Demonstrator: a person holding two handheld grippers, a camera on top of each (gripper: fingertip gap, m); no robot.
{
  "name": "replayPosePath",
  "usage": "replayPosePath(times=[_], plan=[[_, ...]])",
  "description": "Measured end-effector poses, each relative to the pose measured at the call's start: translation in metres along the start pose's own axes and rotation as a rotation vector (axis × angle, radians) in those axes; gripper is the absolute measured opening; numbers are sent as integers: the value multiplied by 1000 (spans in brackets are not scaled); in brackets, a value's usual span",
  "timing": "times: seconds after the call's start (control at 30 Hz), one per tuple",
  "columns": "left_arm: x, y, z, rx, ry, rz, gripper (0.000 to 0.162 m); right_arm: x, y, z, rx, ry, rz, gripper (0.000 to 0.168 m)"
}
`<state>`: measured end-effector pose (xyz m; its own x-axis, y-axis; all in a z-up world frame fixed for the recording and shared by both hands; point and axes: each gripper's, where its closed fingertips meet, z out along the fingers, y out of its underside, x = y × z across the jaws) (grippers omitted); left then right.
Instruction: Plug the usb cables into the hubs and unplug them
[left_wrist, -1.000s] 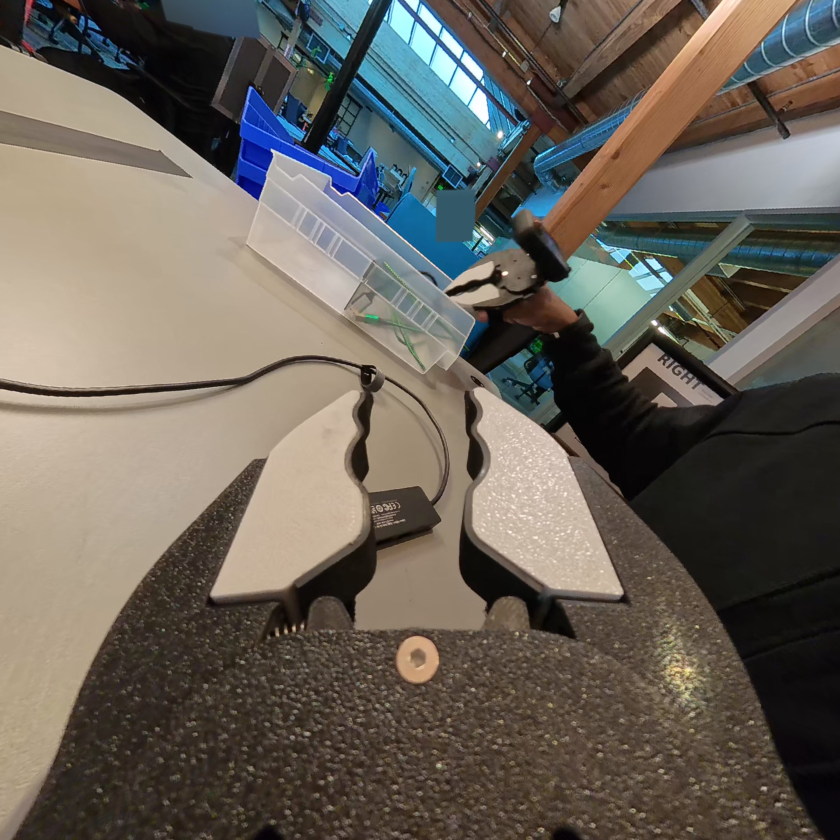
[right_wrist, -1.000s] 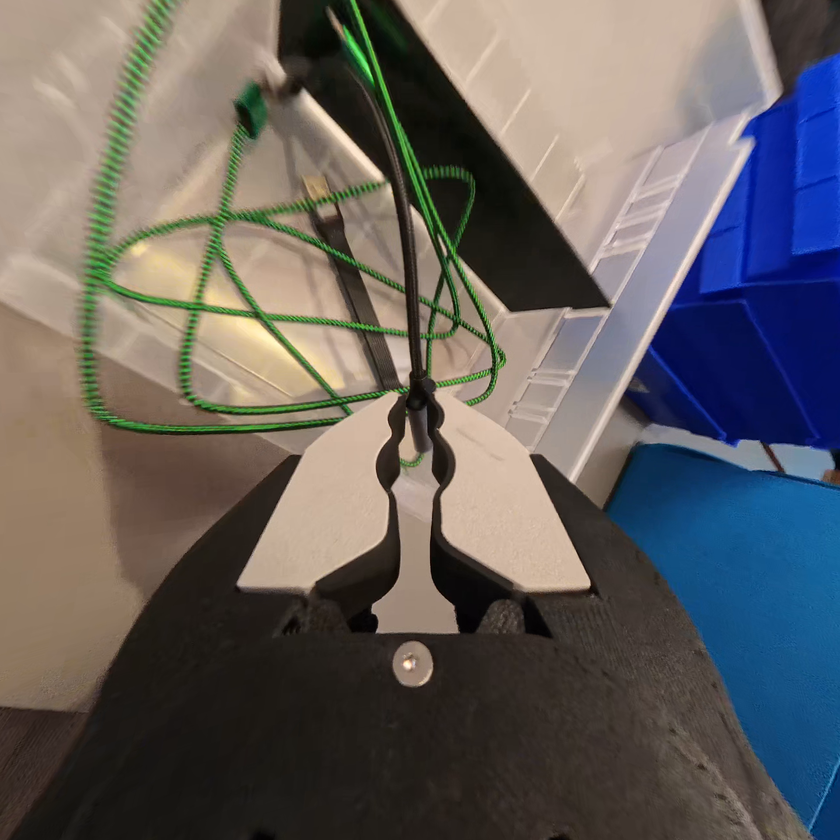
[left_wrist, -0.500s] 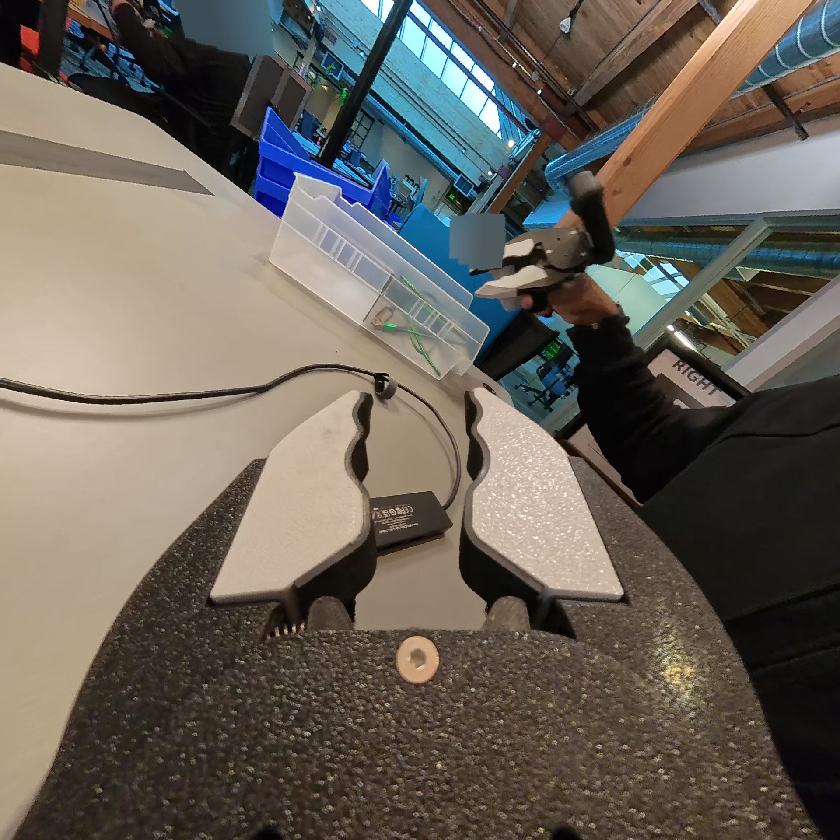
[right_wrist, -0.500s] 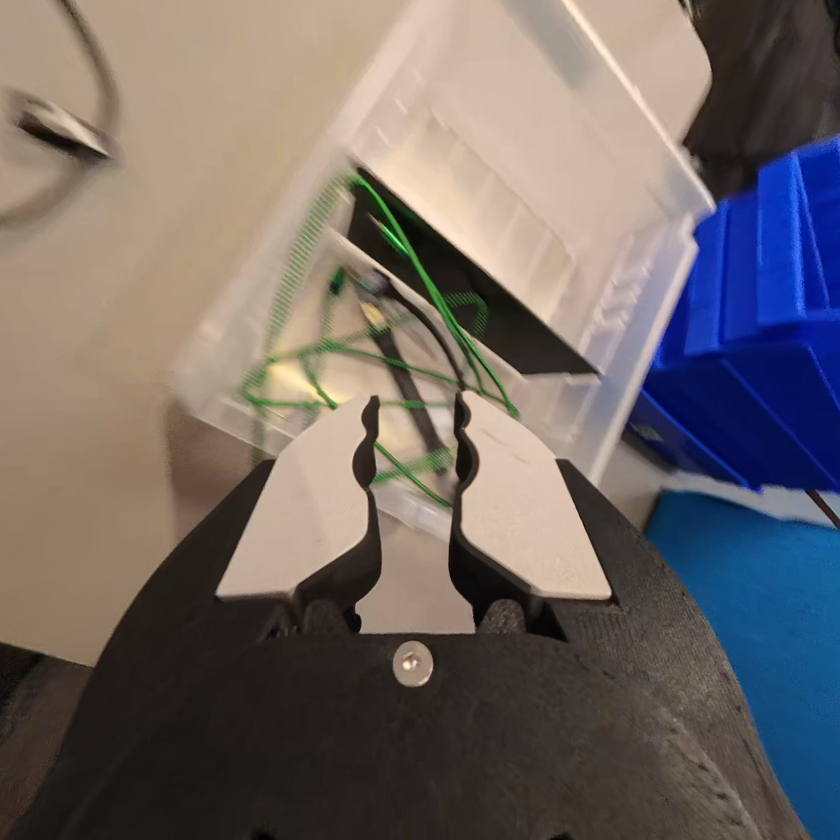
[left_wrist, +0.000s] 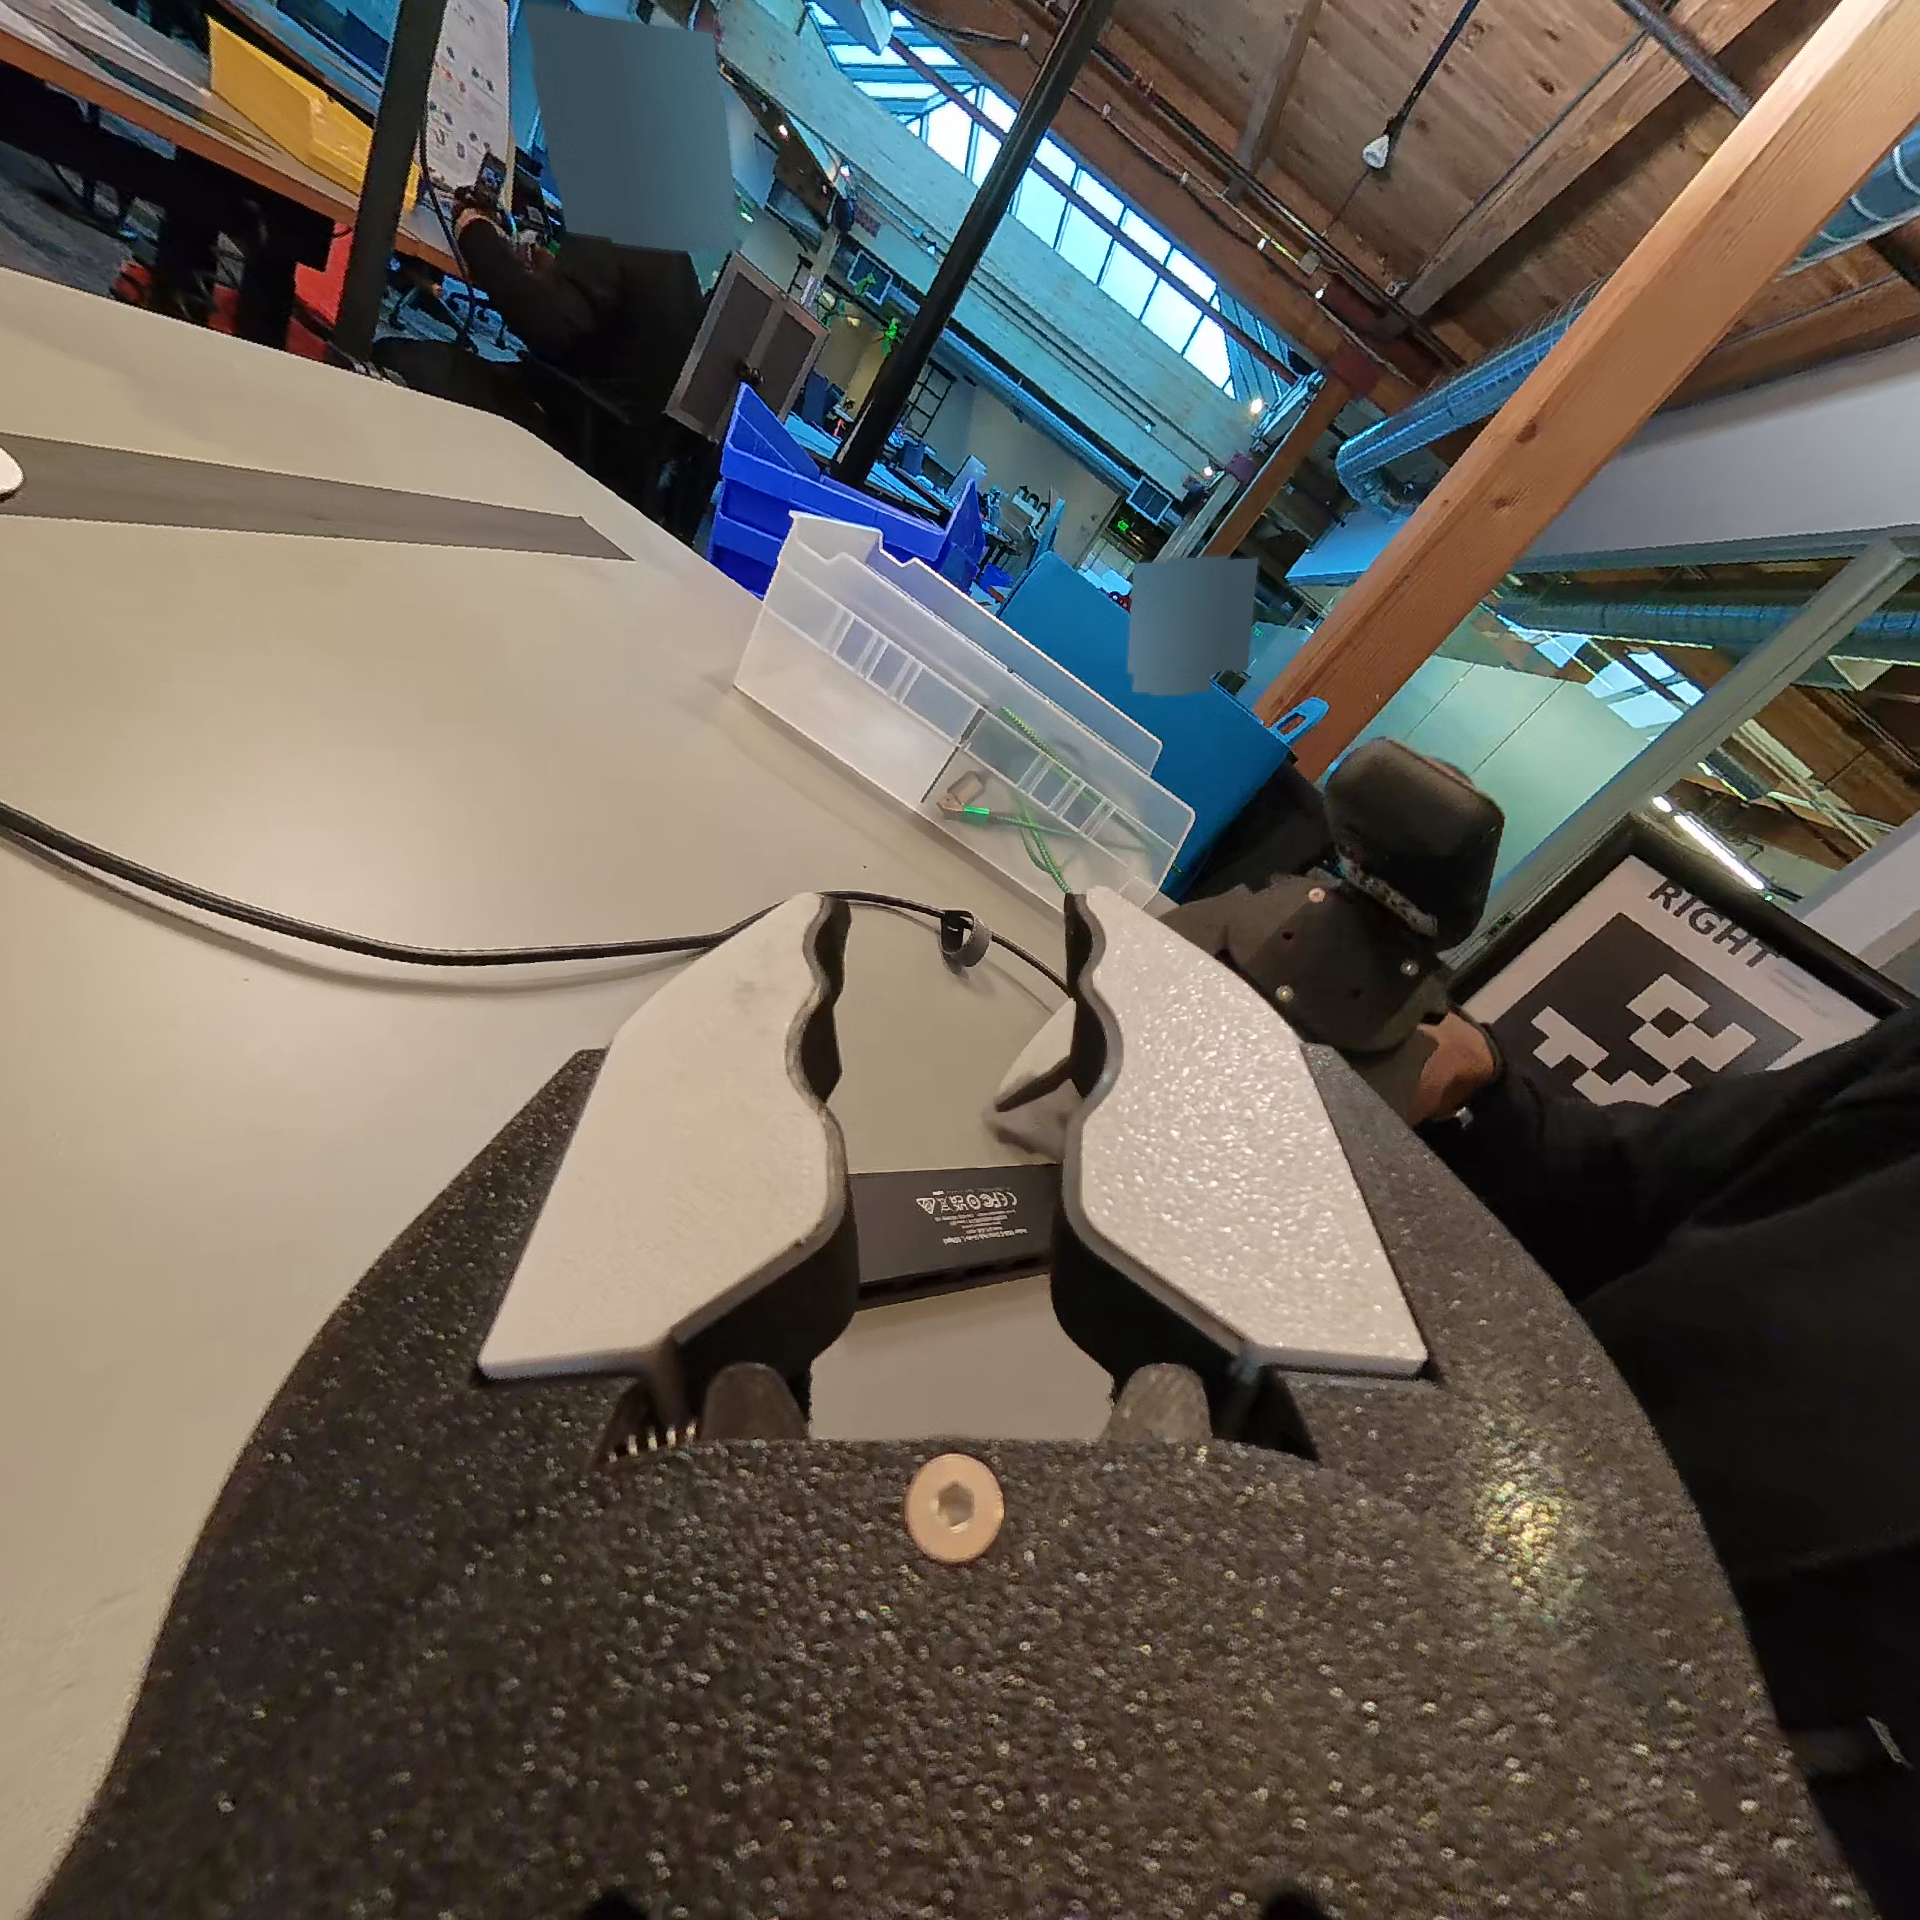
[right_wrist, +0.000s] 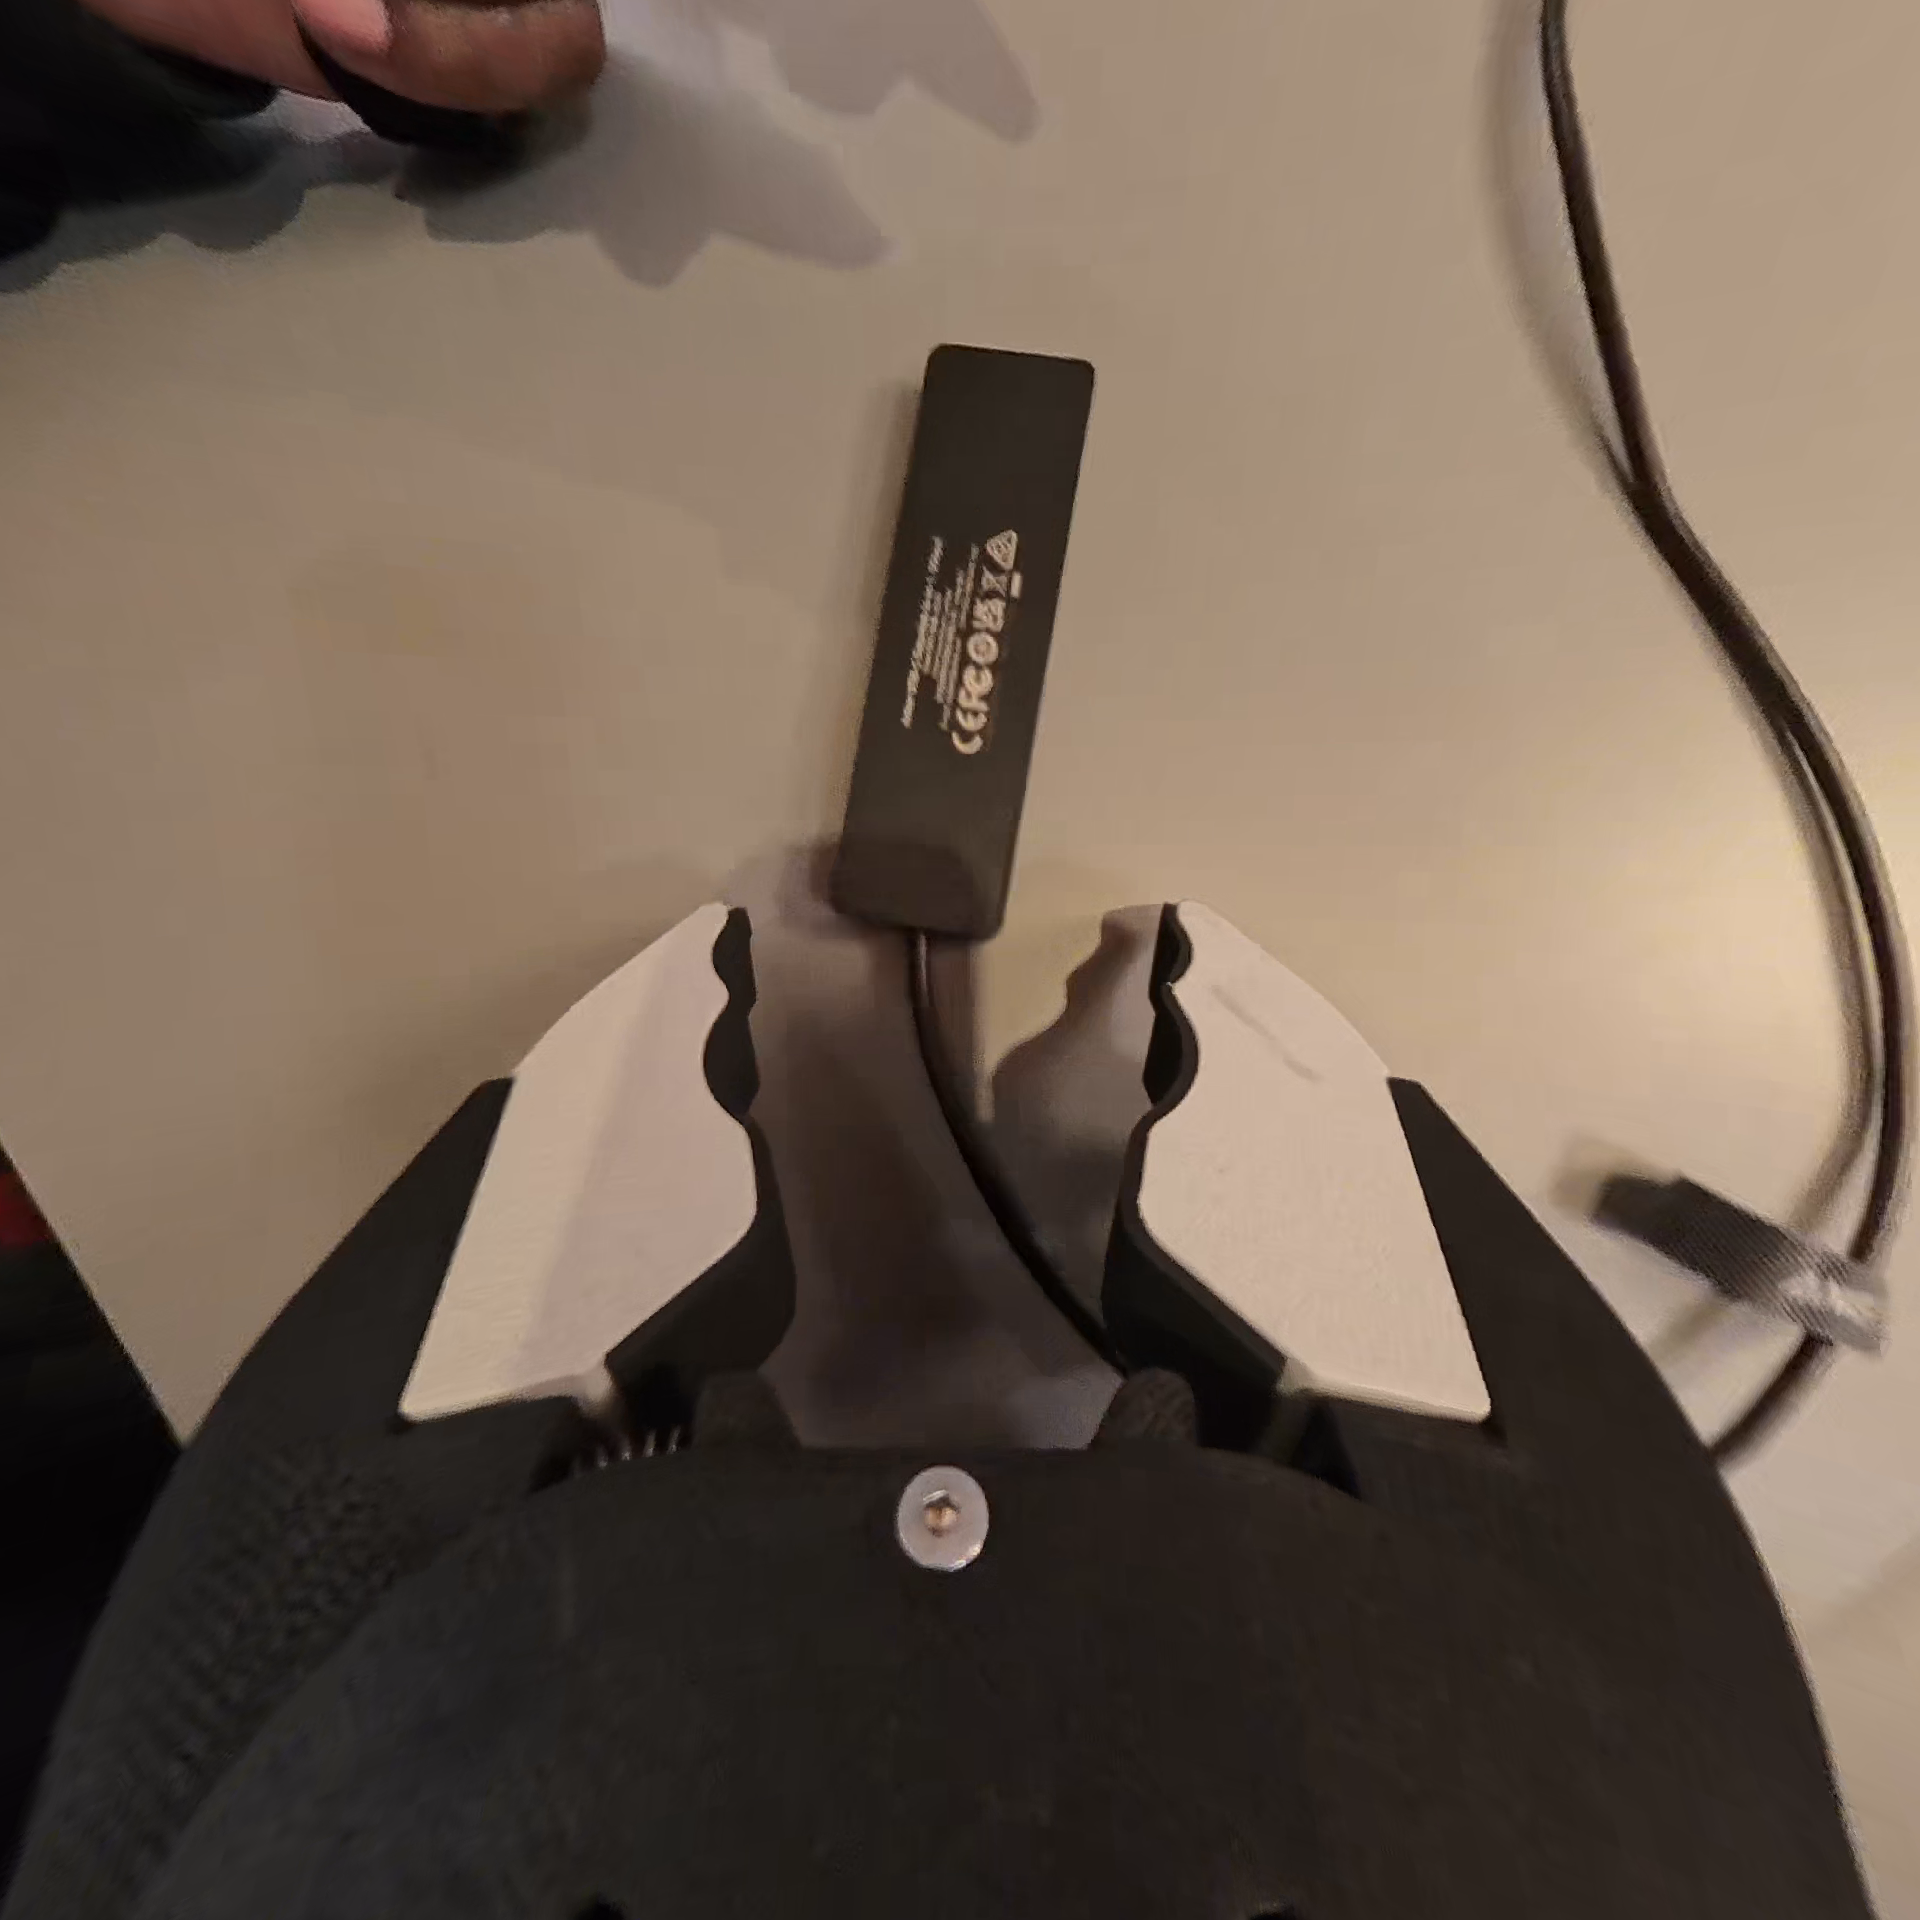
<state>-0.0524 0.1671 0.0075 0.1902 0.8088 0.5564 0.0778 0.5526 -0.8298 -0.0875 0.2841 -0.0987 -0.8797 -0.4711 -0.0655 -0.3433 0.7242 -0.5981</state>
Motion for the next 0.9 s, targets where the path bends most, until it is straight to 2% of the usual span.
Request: replayPosePath(times=[0.13, 0.23, 0.3, 0.4, 0.5, 0.63, 0.9], plan=[[1, -2, -1, 9, 6, -4, 41, 6, -8, 14, -26, 49, -26, 61], [3, -3, -1, 12, 7, 0, 41, 4, -7, 13, -58, 14, -82, 34], [3, -4, -1, 13, 7, 1, 41, 5, -3, 9, -94, -8, -143, 33], [3, -6, -2, 19, 4, 1, 41, 21, 4, -5, -133, 53, -234, 33], [2, -7, -3, 23, -2, 0, 41, 35, 4, -30, -128, 87, -323, 33], [-1, -6, -4, 18, -15, 5, 41, 51, -8, -73, -67, 111, -331, 32], [-4, -2, -3, 3, -27, 7, 41, 121, -35, -170, -66, 433, -550, 33]])
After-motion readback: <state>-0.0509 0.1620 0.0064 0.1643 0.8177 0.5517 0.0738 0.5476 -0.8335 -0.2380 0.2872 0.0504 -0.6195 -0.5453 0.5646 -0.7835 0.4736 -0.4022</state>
